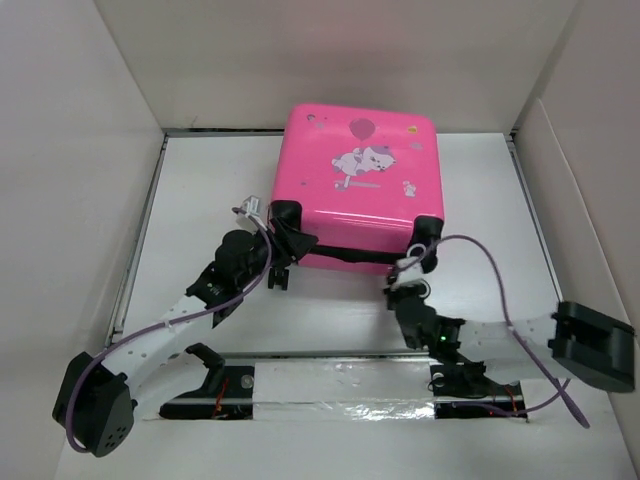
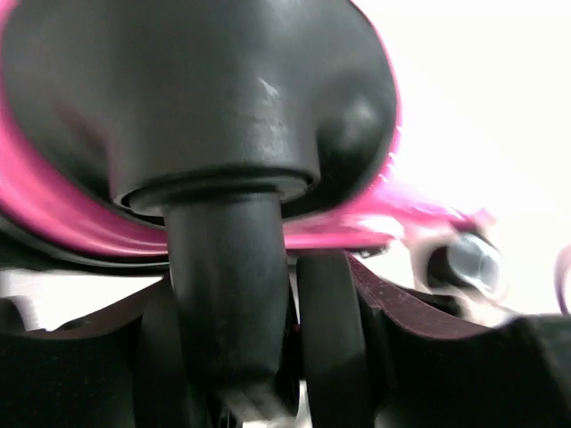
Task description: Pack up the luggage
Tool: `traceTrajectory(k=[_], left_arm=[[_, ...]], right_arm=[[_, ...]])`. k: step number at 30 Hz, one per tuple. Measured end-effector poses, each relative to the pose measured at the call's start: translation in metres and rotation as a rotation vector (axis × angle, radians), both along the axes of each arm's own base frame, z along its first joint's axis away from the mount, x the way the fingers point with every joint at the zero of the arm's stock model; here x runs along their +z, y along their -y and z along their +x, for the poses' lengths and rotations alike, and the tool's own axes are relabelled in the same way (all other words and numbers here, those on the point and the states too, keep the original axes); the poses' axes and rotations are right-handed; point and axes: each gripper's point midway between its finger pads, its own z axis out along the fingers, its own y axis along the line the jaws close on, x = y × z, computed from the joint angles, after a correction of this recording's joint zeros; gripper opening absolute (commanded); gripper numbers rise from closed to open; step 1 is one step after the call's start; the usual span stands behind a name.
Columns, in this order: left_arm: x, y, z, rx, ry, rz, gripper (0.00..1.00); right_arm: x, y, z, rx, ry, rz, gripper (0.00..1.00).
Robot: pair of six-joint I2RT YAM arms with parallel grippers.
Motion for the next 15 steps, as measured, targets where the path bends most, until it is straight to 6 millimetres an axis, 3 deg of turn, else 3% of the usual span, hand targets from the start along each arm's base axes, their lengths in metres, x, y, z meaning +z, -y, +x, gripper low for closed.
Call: traceTrajectory(k=[1, 5, 7, 10, 15], left_arm=[[0.003, 0.006, -0.001, -0.023, 0.01, -0.016, 0.0], [0.01, 0.036, -0.019, -0.159, 0.01, -0.08, 0.0], [0.008, 0.042, -0.027, -0.2, -0.013, -0.098, 0.0], [0.004, 0.047, -0.035, -0.234, -0.037, -0.113, 0.0], [0.002, 0.046, -0.037, -0.24, -0.045, -0.114, 0.0]], right_arm=[[0.003, -0.017, 0.0, 0.037, -0.004, -0.045, 0.0], [0.025, -0.118, -0.002, 0.227, 0.007, -0.109, 0.0], [0.031, -0.148, -0.001, 0.28, 0.019, -0.118, 0.0], [0.033, -0.171, -0.001, 0.356, 0.034, -0.123, 0.0], [0.043, -0.187, -0.003, 0.468, 0.054, -0.092, 0.0]])
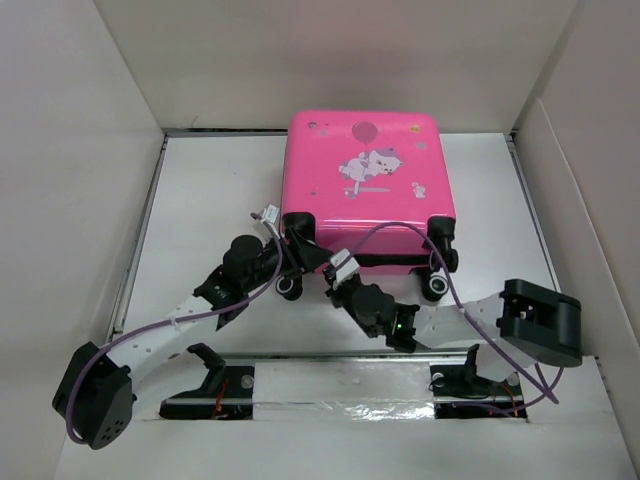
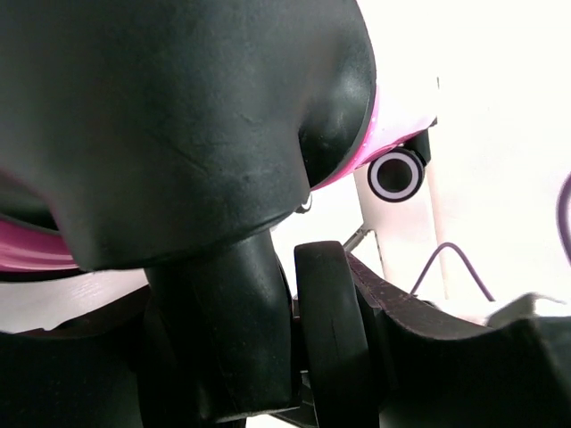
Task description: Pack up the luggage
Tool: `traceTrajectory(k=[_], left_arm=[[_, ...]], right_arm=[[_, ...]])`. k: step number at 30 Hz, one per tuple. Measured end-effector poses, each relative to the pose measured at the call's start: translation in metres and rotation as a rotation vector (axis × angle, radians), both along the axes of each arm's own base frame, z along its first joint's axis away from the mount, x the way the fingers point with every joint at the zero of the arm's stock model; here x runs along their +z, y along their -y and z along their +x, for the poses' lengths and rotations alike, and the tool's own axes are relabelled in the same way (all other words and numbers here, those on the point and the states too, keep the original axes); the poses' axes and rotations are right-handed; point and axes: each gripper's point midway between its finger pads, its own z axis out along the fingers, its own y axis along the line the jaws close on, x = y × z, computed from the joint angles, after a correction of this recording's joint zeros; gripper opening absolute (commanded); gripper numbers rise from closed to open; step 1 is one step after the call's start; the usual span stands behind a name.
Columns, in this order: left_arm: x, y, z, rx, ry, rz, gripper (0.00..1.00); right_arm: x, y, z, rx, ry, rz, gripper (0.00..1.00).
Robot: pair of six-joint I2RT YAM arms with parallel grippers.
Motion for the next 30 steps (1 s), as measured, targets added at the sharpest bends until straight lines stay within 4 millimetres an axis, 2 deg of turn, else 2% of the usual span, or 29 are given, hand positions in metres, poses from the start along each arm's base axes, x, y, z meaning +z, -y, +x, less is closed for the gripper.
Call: traceTrajectory(k=[3, 5, 6, 8, 11, 12, 13, 14, 17, 19, 23, 30], left_arm=[[-0.001, -0.004, 0.0, 0.015, 0.005, 0.014, 0.0], [-0.001, -0.008, 0.001, 0.034, 0.015, 0.031, 0.0], [0.0, -0.011, 0.002, 0.045, 0.021, 0.037, 0.0], [0.003, -0.019, 0.007, 0.072, 0.033, 0.037, 0.0], [0.011, -0.031, 0.017, 0.122, 0.056, 0.026, 0.0], [0.012, -0.033, 0.02, 0.135, 0.063, 0.024, 0.0], [0.014, -0.036, 0.024, 0.149, 0.07, 0.023, 0.0], [0.015, -0.039, 0.027, 0.166, 0.073, 0.023, 0.0], [0.016, -0.044, 0.033, 0.187, 0.069, 0.031, 0.0], [0.017, -0.046, 0.036, 0.195, 0.066, 0.034, 0.0], [0.014, -0.057, 0.048, 0.241, 0.055, 0.043, 0.0], [0.015, -0.067, 0.058, 0.28, 0.065, 0.043, 0.0]], right_arm=[[0.011, 0.012, -0.007, 0.014, -0.014, 0.054, 0.0], [0.015, 0.027, -0.011, 0.007, -0.026, 0.099, 0.0], [0.014, 0.045, -0.016, -0.002, -0.041, 0.142, 0.0], [0.002, 0.071, -0.022, -0.029, -0.062, 0.163, 0.0], [-0.028, 0.104, -0.029, -0.085, -0.106, 0.133, 0.0], [-0.034, 0.112, -0.03, -0.102, -0.118, 0.121, 0.02], [-0.038, 0.118, -0.031, -0.118, -0.129, 0.113, 0.1], [-0.038, 0.122, -0.031, -0.131, -0.136, 0.121, 0.29], [-0.025, 0.132, -0.03, -0.167, -0.138, 0.185, 0.5], [-0.017, 0.139, -0.028, -0.193, -0.136, 0.233, 0.54], [-0.015, 0.162, -0.022, -0.253, -0.13, 0.282, 0.61], [-0.014, 0.196, -0.013, -0.343, -0.111, 0.355, 0.59]])
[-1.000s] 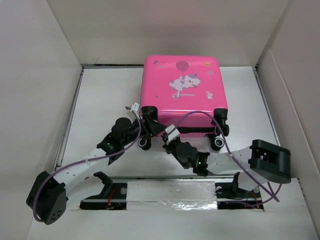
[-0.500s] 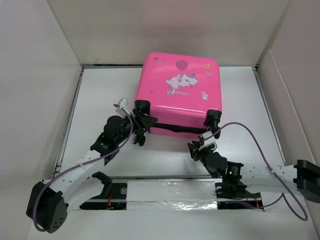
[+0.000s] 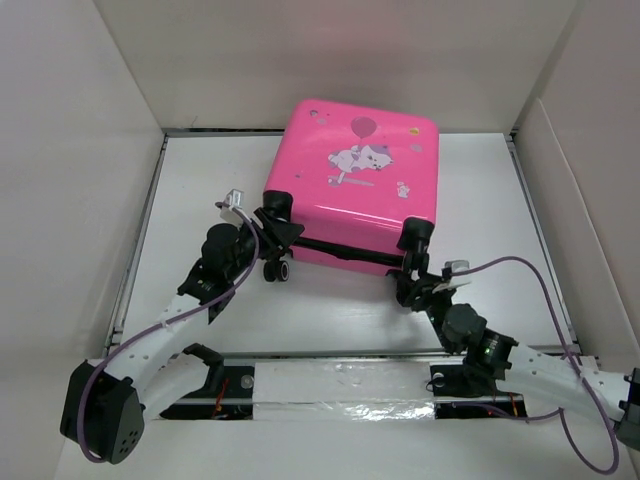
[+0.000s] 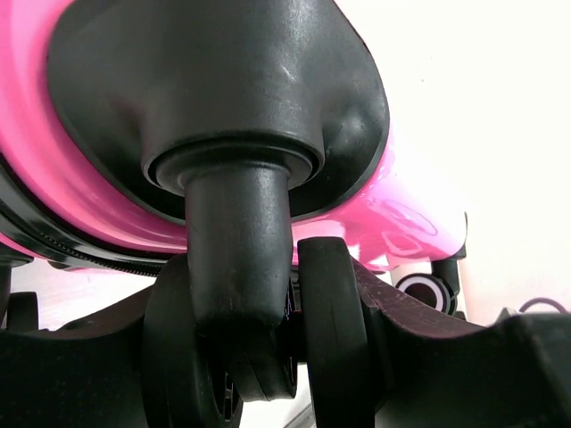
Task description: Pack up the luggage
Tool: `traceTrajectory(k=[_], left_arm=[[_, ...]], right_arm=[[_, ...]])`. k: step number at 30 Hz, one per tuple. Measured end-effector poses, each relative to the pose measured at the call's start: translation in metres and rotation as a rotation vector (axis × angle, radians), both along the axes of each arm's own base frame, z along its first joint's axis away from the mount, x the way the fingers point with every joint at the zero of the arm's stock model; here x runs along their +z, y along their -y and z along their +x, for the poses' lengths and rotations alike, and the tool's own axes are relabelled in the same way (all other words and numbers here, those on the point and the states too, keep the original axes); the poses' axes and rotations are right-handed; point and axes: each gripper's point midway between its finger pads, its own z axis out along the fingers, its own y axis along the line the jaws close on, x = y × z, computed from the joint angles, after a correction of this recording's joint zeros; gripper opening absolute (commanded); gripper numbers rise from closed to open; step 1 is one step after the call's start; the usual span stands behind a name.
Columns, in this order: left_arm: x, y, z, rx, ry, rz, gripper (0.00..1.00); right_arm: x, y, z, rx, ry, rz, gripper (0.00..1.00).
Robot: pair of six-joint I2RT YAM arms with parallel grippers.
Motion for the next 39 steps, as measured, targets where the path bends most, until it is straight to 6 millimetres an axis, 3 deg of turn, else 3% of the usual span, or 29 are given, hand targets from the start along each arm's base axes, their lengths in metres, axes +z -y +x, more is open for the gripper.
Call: traceTrajectory(k=[9, 15, 16, 19, 20, 23, 25, 28, 29, 30, 31, 33, 39], left_arm=[[0.003, 0.0, 0.002, -0.001, 0.005, -0.017, 0.0], [-0.001, 0.004, 0.005, -0.014, 0.004, -0.044, 0.0], [-0.001, 0.004, 0.006, -0.013, 0.007, -0.049, 0.0], [0.0, 0.005, 0.008, -0.013, 0.012, -0.062, 0.0], [0.001, 0.005, 0.008, -0.015, 0.013, -0.065, 0.0], [0.003, 0.012, 0.004, -0.052, 0.017, -0.078, 0.0], [0.003, 0.014, 0.002, -0.063, 0.015, -0.082, 0.0], [0.002, 0.014, 0.003, -0.06, 0.015, -0.085, 0.0], [0.002, 0.014, 0.003, -0.06, 0.016, -0.086, 0.0], [0.002, 0.013, 0.003, -0.056, 0.02, -0.087, 0.0], [0.002, 0.012, 0.004, -0.05, 0.019, -0.087, 0.0], [0.002, 0.009, 0.007, -0.034, 0.02, -0.09, 0.0], [0.002, 0.01, 0.006, -0.039, 0.021, -0.091, 0.0]], right_arm=[[0.014, 0.024, 0.024, -0.058, 0.074, -0.058, 0.6], [0.001, 0.019, 0.04, 0.021, 0.056, -0.149, 0.58], [0.002, 0.015, 0.041, 0.038, 0.059, -0.149, 0.56], [0.003, 0.011, 0.04, 0.063, 0.07, -0.158, 0.32], [0.004, 0.011, 0.04, 0.067, 0.075, -0.162, 0.2], [0.002, 0.012, 0.039, 0.071, 0.075, -0.186, 0.08], [0.002, 0.013, 0.039, 0.067, 0.074, -0.189, 0.06], [0.002, 0.012, 0.038, 0.08, 0.073, -0.191, 0.18], [0.001, 0.011, 0.038, 0.086, 0.073, -0.191, 0.31], [0.001, 0.009, 0.038, 0.095, 0.07, -0.184, 0.32], [0.001, 0.008, 0.037, 0.103, 0.069, -0.181, 0.31], [0.001, 0.004, 0.036, 0.121, 0.069, -0.174, 0.17], [-0.003, -0.002, 0.033, 0.155, 0.058, -0.171, 0.0]])
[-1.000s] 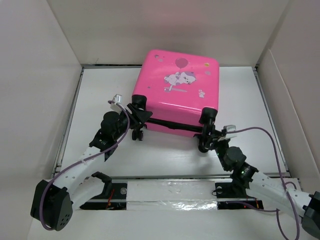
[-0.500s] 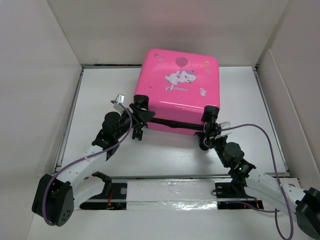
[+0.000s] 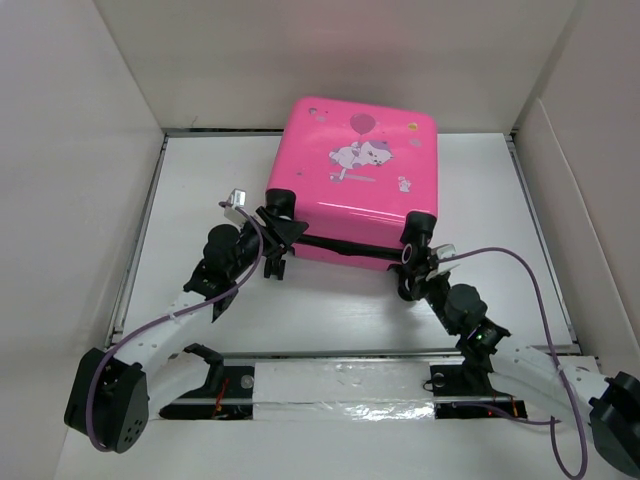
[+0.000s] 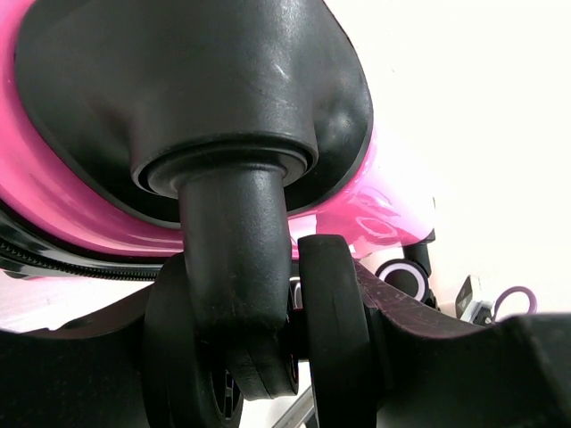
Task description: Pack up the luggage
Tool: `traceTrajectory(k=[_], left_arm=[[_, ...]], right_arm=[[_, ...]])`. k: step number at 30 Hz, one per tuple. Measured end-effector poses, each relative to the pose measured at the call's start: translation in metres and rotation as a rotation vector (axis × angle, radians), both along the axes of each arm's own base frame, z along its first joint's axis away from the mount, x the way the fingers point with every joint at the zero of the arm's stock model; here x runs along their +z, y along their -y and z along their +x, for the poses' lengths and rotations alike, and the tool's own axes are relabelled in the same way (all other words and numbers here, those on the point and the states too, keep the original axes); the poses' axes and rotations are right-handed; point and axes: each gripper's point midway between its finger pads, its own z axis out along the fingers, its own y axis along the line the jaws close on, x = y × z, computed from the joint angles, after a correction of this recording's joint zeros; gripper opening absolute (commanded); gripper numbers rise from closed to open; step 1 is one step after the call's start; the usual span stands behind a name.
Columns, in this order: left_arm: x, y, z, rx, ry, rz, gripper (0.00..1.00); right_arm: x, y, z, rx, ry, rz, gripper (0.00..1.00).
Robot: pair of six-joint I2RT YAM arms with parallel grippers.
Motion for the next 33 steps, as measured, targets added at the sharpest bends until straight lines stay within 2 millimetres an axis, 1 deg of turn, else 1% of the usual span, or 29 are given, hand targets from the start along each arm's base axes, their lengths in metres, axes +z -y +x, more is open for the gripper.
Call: traceTrajectory(k=[5, 9, 12, 13, 15, 16, 18, 19, 20, 21, 23, 25, 29, 31, 33], left_arm=[[-0.001, 0.003, -0.001, -0.005, 0.001, 0.001, 0.0], [-0.001, 0.007, 0.002, -0.007, 0.006, -0.018, 0.0], [-0.002, 0.01, 0.008, 0.005, 0.013, -0.043, 0.0], [-0.001, 0.013, 0.008, 0.001, 0.019, -0.046, 0.0], [-0.001, 0.028, 0.001, -0.029, 0.035, -0.042, 0.0], [-0.002, 0.036, -0.004, -0.051, 0.037, -0.037, 0.0], [-0.007, 0.049, -0.017, -0.1, 0.021, -0.027, 0.0], [-0.011, 0.052, -0.021, -0.115, 0.006, -0.018, 0.0], [-0.016, 0.055, -0.026, -0.133, -0.012, -0.006, 0.0], [-0.019, 0.055, -0.028, -0.141, -0.021, 0.004, 0.0], [-0.018, 0.05, -0.026, -0.129, -0.016, 0.009, 0.0], [-0.014, 0.04, -0.02, -0.097, -0.006, 0.015, 0.0], [-0.009, 0.011, -0.004, 0.001, 0.021, 0.042, 0.0], [-0.006, 0.0, 0.0, 0.032, 0.03, 0.05, 0.0], [-0.004, -0.009, 0.003, 0.054, 0.035, 0.053, 0.0]], right_arm=[[0.0, -0.001, -0.001, 0.005, 0.001, 0.002, 0.0], [0.003, -0.007, -0.001, 0.002, 0.002, 0.032, 0.0], [-0.006, -0.017, -0.005, -0.012, -0.021, 0.025, 0.0], [-0.013, -0.028, -0.01, 0.019, -0.038, -0.002, 0.0], [-0.015, -0.052, -0.017, 0.074, -0.053, -0.051, 0.0], [-0.013, -0.066, -0.018, 0.089, -0.056, -0.066, 0.0], [-0.002, -0.081, -0.017, 0.088, -0.04, -0.059, 0.0], [0.003, -0.086, -0.016, 0.083, -0.03, -0.047, 0.07], [0.007, -0.086, -0.015, 0.071, -0.023, -0.031, 0.32], [0.008, -0.085, -0.015, 0.057, -0.025, -0.014, 0.44], [0.011, -0.076, -0.014, 0.022, -0.028, 0.012, 0.64], [0.012, -0.066, -0.017, -0.005, -0.034, 0.038, 0.66], [0.013, -0.045, -0.026, -0.028, -0.042, 0.095, 0.66], [0.012, -0.037, -0.032, -0.026, -0.053, 0.11, 0.66], [0.012, -0.028, -0.035, -0.034, -0.065, 0.131, 0.72]])
